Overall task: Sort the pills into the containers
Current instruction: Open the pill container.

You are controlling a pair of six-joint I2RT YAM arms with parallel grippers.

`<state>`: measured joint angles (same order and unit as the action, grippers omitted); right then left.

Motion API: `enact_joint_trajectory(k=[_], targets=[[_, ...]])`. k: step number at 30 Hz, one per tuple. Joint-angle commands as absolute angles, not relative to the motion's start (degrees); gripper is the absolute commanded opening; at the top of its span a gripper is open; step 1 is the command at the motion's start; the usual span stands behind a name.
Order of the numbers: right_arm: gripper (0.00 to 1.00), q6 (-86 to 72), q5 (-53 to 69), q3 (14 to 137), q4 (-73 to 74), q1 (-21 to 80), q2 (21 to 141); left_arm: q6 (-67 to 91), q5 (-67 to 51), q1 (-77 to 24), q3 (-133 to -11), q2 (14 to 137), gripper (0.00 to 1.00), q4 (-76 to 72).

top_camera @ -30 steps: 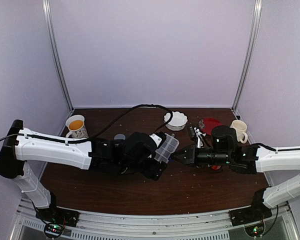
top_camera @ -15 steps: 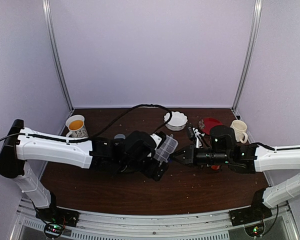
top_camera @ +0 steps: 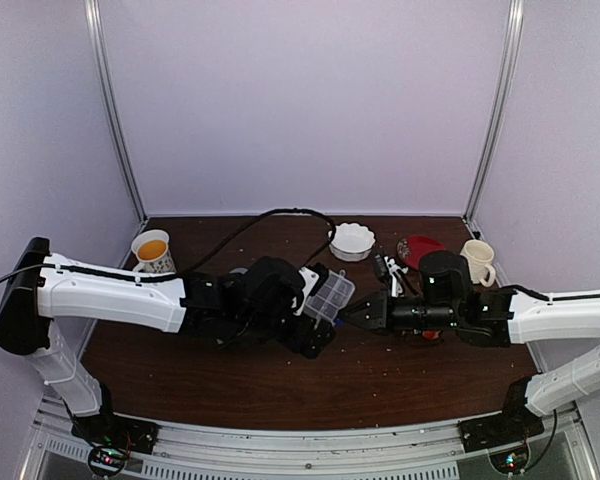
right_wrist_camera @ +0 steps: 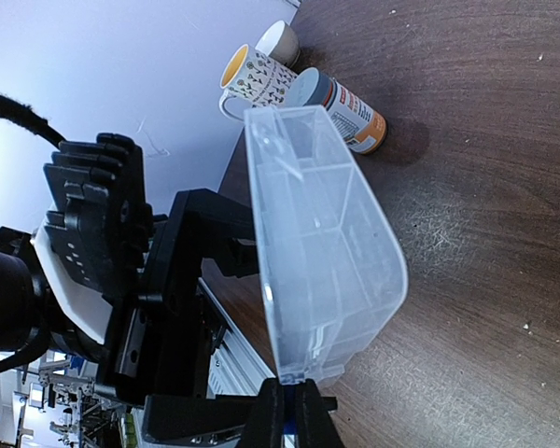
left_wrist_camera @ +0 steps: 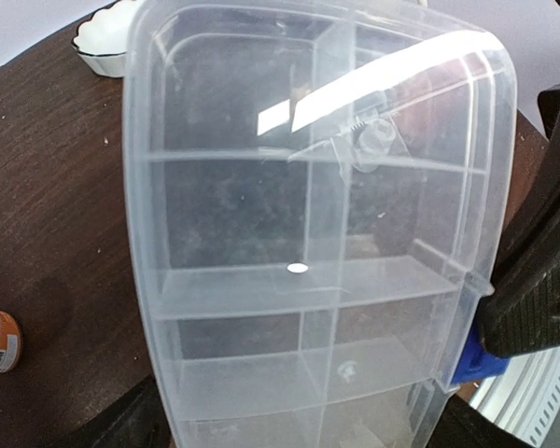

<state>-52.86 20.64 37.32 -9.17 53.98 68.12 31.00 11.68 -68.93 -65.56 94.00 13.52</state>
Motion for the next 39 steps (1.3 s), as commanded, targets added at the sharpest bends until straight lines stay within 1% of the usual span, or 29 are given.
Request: enact_joint_trajectory(k=[1, 4, 8, 14, 16, 17, 18, 20, 23, 28, 31, 33, 39], targets=[[0.00, -52.4, 20.8, 39.0, -9.0, 54.0, 67.8, 30.2, 10.0, -68.3, -65.9, 93.8, 0.93, 12.0], [0.00, -52.3, 20.8, 38.9, -9.0, 54.0, 67.8, 29.2, 8.6, -68.4, -66.0, 93.7, 0.96, 11.8], [0.00, -52.3, 21.0, 39.0, -9.1, 54.0, 67.8, 28.7, 8.0, -68.1, -65.9, 93.6, 0.87, 12.2], [0.00, -52.1, 21.0, 39.1, -8.9, 54.0, 67.7, 28.4, 7.4, -67.6, -66.2, 93.6, 0.75, 12.8], [0.06, -51.8, 20.9, 39.1, -8.7, 54.0, 67.7, 28.2, 6.6, -67.4, -66.3, 93.6, 0.72, 12.8], [0.15, -51.7, 20.8, 39.1, -8.7, 54.0, 67.6, 28.2, 6.1, -67.3, -66.2, 93.6, 0.70, 12.7], [0.22, -51.5, 20.6, 39.1, -8.5, 54.0, 67.5, 28.4, 5.4, -67.1, -66.1, 93.6, 0.67, 12.6], [0.32, -51.0, 19.5, 38.7, -8.4, 54.0, 67.0, 28.8, 3.8, -66.3, -65.6, 93.4, 0.65, 11.9], [0.40, -50.7, 18.1, 38.1, -8.3, 53.8, 66.0, 29.9, 0.7, -65.1, -63.9, 92.5, 0.63, 9.6], [0.53, -50.8, 17.4, 37.0, -9.1, 52.9, 64.4, 31.6, -7.2, -63.1, -60.7, 91.2, 0.62, 3.8], [0.62, -51.0, 16.1, 35.9, -9.5, 52.4, 62.9, 32.4, -10.8, -62.7, -59.4, 90.8, 0.63, 0.7], [0.65, -51.1, 14.9, 35.0, -9.7, 52.1, 61.6, 33.2, -13.0, -62.3, -58.3, 90.4, 0.63, -2.1], [0.67, -52.0, 14.9, 32.0, -12.8, 50.7, 60.3, 33.2, -18.3, -62.0, -56.6, 89.2, 0.63, -6.6]])
